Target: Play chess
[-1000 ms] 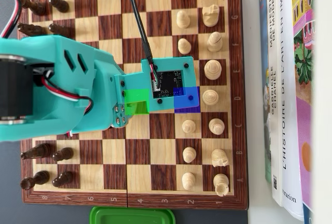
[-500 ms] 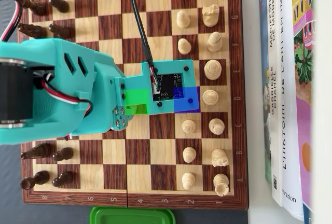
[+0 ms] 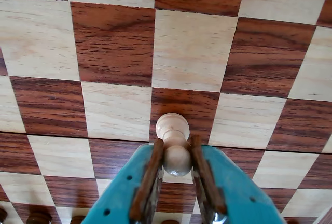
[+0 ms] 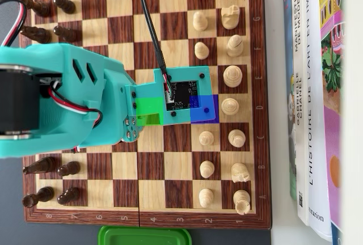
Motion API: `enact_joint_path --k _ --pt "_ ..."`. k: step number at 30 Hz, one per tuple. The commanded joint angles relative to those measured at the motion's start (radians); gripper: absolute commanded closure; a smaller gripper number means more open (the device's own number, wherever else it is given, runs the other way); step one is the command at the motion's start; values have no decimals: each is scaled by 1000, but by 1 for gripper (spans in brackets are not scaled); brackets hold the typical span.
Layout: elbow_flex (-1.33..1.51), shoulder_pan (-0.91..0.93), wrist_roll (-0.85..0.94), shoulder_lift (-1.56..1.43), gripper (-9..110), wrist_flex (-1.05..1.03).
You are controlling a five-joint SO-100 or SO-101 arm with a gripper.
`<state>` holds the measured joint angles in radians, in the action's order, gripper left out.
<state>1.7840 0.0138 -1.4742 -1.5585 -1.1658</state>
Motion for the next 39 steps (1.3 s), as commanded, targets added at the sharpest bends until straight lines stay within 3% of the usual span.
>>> enact_joint_path --k 1,39 --pt "-20 9 6 21 94 9" --pt "-29 8 3 -57 88 -5"
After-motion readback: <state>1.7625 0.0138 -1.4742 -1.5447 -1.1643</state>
